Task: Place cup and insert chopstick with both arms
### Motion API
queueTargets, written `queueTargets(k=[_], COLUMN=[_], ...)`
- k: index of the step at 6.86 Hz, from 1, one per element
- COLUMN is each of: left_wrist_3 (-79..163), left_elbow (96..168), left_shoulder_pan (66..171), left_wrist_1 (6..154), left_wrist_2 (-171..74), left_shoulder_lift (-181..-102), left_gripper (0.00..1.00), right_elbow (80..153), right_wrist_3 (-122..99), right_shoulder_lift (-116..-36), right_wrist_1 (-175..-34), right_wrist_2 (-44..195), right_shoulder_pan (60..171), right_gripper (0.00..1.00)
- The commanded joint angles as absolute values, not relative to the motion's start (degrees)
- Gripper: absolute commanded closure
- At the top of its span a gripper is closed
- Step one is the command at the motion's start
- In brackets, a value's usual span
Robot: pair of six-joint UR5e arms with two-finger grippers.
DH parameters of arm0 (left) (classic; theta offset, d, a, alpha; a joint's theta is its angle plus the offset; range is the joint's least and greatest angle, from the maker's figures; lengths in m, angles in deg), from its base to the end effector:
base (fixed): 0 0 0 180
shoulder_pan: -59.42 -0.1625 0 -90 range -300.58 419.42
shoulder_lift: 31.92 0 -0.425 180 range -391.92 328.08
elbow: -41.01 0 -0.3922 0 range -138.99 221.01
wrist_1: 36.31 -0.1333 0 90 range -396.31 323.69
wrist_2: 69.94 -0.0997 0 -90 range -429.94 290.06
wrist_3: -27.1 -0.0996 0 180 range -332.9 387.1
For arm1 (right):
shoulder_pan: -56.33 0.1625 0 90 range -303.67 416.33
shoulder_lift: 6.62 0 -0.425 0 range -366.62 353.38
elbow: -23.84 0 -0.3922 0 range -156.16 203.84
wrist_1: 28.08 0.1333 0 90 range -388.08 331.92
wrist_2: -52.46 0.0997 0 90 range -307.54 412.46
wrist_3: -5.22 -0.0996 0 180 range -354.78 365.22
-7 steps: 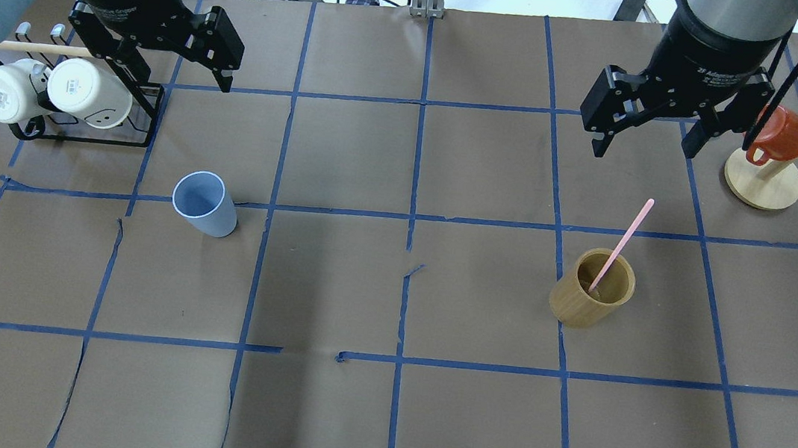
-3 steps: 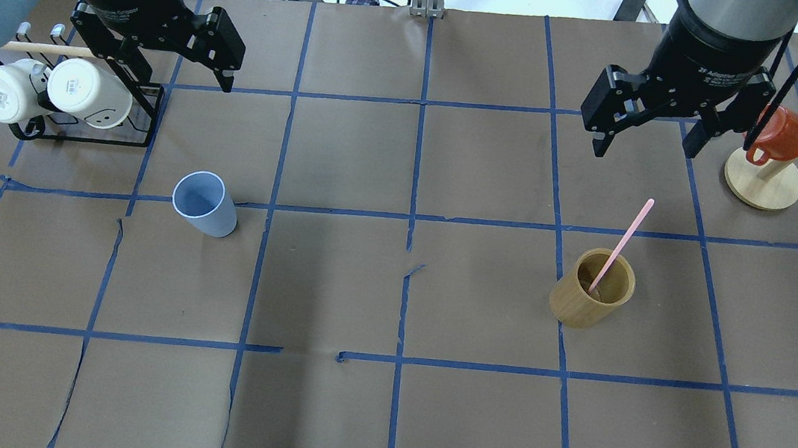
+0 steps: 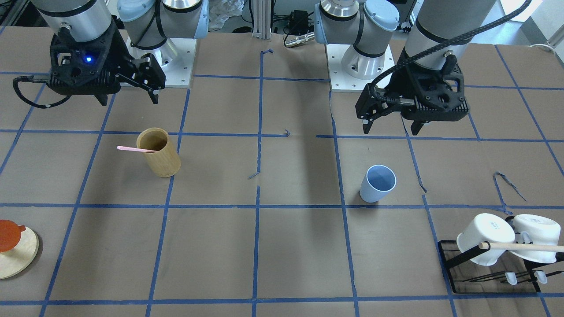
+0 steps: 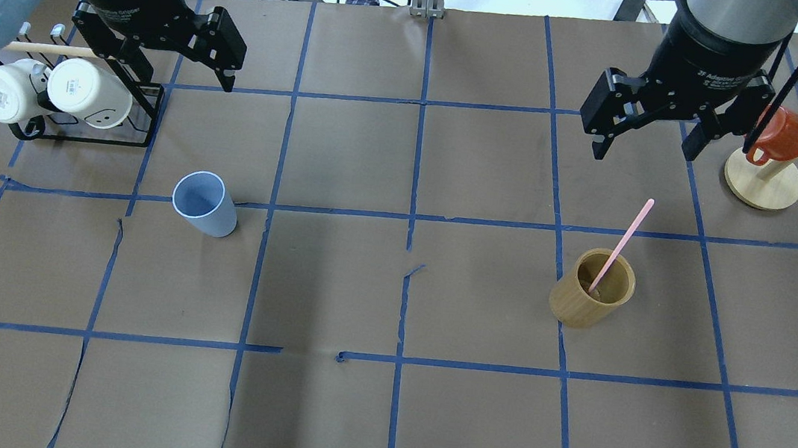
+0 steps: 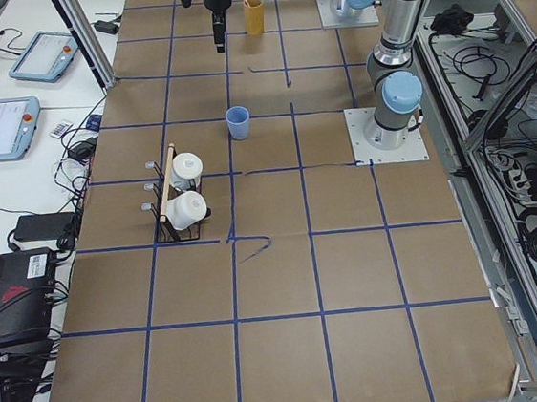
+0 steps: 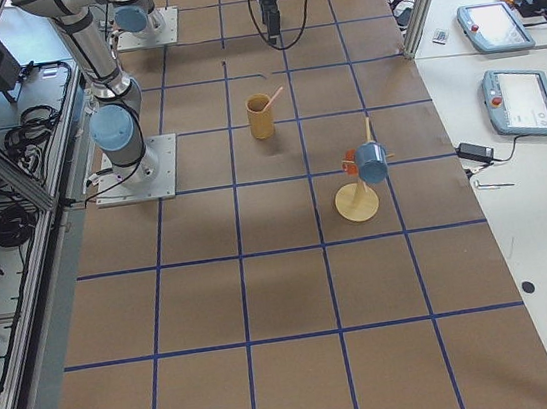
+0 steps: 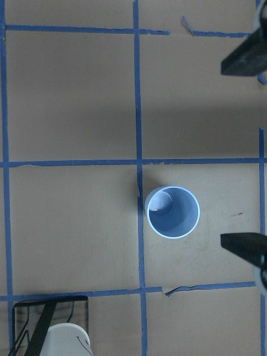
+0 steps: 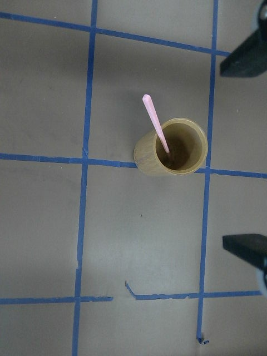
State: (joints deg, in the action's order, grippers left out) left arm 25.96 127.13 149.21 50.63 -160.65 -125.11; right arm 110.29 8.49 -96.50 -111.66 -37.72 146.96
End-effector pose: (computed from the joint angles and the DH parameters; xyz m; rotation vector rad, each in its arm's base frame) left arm -0.1302 -0.5223 0.4987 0.0247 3.1267 -0.1021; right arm 0.1383 -0.4853 0.5063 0.1069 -3.1368 -0.0820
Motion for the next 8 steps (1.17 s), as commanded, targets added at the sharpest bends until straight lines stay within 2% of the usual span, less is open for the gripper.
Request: queueTargets(k=[1, 6, 8], left_wrist_3=[26.48, 24.83, 13.82], left_elbow=[127.05, 128.36, 134.22], left_shoulder_pan=[149.33, 149.25, 145.32], left_wrist_1=[50.27, 50.35, 45.9], left_wrist_2=[-160.64, -160.9, -161.08], left_shoulder_lift=[-125.18, -124.83, -124.47], left_gripper=[0.0, 0.0, 0.0], right_elbow=[110.5, 111.98, 124.23], right_wrist_3=[8.56, 9.08, 8.3], right_shoulder_lift=[-96.79, -96.27, -95.74], right_wrist_1=[-111.66, -114.02, -134.22], right_wrist_2=[-37.72, -36.06, -36.05], right_shoulder_pan=[147.03, 145.9, 142.57], right_gripper=[0.0, 0.0, 0.0])
